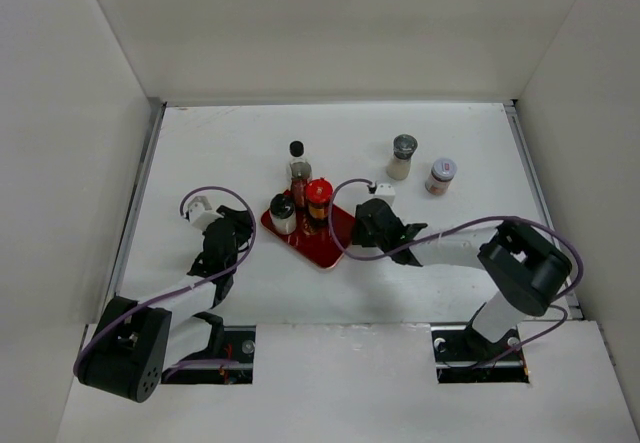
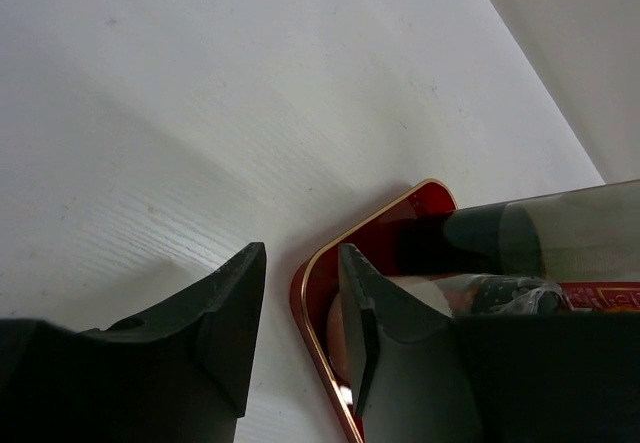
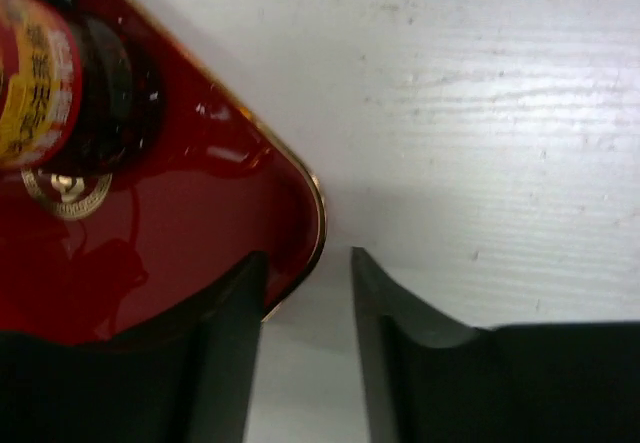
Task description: Organize the condiment bottles
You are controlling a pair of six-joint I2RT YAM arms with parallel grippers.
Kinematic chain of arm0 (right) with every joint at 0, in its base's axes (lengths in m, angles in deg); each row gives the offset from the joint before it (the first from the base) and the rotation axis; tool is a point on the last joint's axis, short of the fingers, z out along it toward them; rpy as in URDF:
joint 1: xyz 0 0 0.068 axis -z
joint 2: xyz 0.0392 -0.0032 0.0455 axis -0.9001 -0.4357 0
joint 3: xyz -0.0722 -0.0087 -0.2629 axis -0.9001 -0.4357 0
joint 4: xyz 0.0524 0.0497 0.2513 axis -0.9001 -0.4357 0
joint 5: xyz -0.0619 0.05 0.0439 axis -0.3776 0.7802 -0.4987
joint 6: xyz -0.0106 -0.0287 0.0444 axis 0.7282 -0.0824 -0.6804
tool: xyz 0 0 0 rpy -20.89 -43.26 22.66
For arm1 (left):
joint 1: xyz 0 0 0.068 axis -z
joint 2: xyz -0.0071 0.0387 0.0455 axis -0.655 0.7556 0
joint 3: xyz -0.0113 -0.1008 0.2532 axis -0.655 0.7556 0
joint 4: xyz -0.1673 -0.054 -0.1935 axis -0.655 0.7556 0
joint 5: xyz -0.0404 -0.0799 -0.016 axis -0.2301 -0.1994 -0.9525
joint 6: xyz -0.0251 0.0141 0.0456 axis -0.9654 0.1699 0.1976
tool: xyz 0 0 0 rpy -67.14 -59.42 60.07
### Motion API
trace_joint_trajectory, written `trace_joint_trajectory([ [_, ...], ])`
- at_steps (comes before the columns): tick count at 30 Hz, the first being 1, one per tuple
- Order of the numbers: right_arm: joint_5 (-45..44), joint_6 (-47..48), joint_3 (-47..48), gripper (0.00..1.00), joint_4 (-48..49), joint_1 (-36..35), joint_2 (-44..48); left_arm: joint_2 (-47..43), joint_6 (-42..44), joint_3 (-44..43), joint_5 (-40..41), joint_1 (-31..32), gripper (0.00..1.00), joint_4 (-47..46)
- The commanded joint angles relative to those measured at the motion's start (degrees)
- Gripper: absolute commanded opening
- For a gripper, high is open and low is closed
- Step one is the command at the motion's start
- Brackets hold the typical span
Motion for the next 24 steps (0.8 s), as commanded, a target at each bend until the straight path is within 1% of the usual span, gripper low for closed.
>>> trace_joint_trajectory([
  [1,1.0,-1.83,4.0,0.41,1.52,2.22,-1.7,-1.04,-1.07,-1.32,-1.3,-0.06,0.34,-3.61],
  [4,1.61,-1.74,5.93,0.29,2.13,4.33,-2.93,-1.31,-1.25,-1.32,-1.66,-0.06,0.35,-3.78],
  [7,1.26,-1.22,9.0,0.25,3.1,7.31,-5.12,-0.6,-1.42,-1.32,-2.62,-0.23,0.35,-4.22],
  [11,1.35,0.1,14.1,0.21,3.46,11.35,-8.82,0.71,-1.6,-1.5,-3.42,-0.06,0.38,-5.54],
  [14,1.62,1.94,17.27,0.2,3.02,13.12,-10.93,1.33,-2.04,-1.33,-4.47,-0.14,0.38,-6.15],
  [20,1.53,4.32,21.57,0.2,3.36,16.72,-14.09,2.12,-2.3,-1.5,-4.82,-0.15,0.39,-6.59],
  [24,1.97,6.16,26.05,0.22,4.76,17.52,-16.2,3.17,-2.3,-1.76,-4.73,0.47,0.4,-7.47],
])
